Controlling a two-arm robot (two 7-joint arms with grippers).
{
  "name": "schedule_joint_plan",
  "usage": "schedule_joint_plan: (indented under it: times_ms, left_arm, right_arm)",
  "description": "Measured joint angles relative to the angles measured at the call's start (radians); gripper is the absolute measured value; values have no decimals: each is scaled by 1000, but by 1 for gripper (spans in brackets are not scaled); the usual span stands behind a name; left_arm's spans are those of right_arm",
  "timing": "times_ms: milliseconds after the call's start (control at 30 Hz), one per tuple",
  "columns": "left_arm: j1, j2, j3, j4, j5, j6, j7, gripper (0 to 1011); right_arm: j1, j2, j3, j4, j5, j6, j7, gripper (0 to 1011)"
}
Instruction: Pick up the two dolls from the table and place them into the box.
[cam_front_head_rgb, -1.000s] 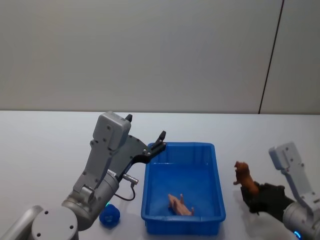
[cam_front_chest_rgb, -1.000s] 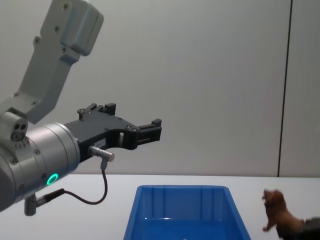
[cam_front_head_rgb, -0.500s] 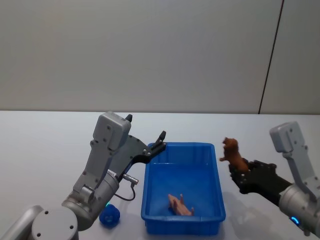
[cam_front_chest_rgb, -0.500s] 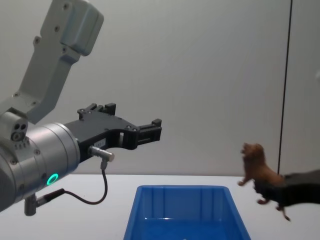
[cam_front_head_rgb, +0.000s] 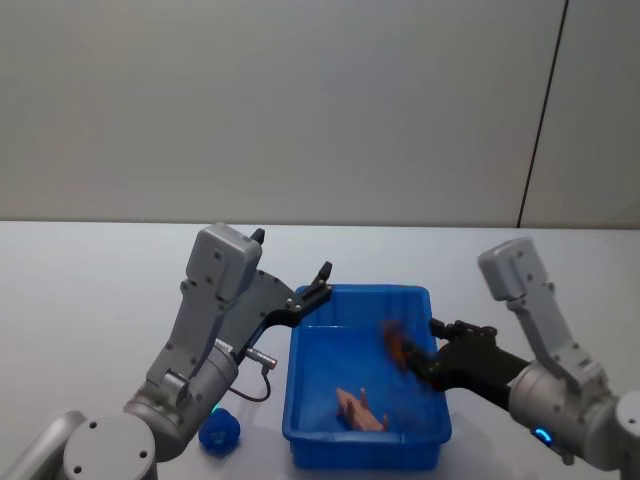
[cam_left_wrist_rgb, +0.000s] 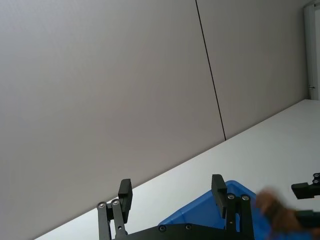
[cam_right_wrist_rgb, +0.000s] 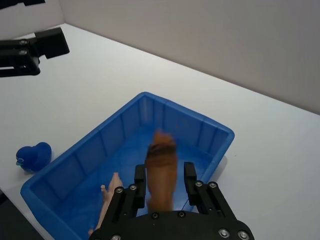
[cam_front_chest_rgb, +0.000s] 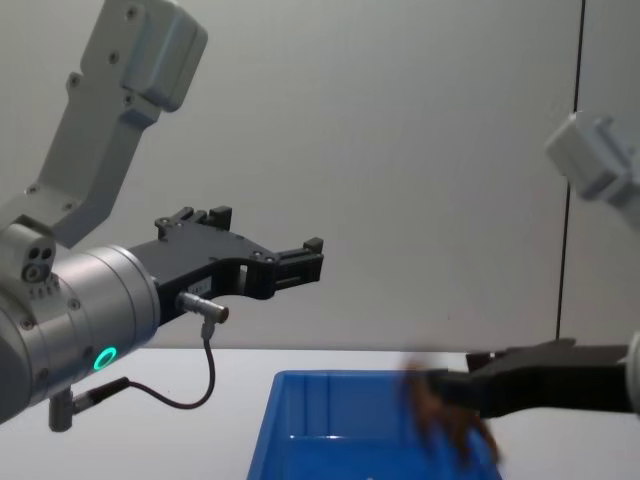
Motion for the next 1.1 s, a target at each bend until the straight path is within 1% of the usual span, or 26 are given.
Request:
schedule_joint_plan:
  times_ms: [33, 100, 167, 267, 300, 367, 400, 467, 667, 733, 867, 1100]
  left_arm:
    - [0, 0, 0, 0, 0, 0, 0, 1001]
    - [0, 0, 0, 0, 0, 0, 0, 1001]
    - [0, 0, 0, 0, 0, 0, 0, 1001]
    - [0, 0, 0, 0, 0, 0, 0, 1001]
    - [0, 0, 0, 0, 0, 0, 0, 1001]
    - [0, 0, 0, 0, 0, 0, 0, 1001]
    - [0, 0, 0, 0, 0, 0, 0, 1001]
    - [0, 0, 0, 0, 0, 0, 0, 1001]
    - [0, 0, 0, 0, 0, 0, 0, 1001]
    - [0, 0, 0, 0, 0, 0, 0, 1001]
    - [0, 0, 0, 0, 0, 0, 0, 1001]
    - [0, 0, 0, 0, 0, 0, 0, 1001]
  right_arm:
    - [5, -7, -5, 11, -9, 5, 1, 460]
    - [11, -13, -9, 20, -14, 9, 1, 496]
    - [17, -19, -13, 30, -20, 11, 1, 579]
    - [21, -24, -15, 39, -25, 10, -2, 635]
    - [23, -25, -15, 43, -25, 6, -4, 692]
    - [23, -25, -14, 45, -24, -6, -8, 761]
    - [23, -23, -13, 46, -24, -10, -10, 761]
    - [19, -17, -7, 45, -17, -28, -13, 853]
    - [-1, 12, 15, 31, 5, -75, -14, 1001]
    - [-16, 36, 31, 21, 21, -105, -10, 1001]
    - [-35, 65, 52, 10, 42, -138, -4, 1001]
    - [-59, 102, 77, -6, 66, -175, 1, 1001]
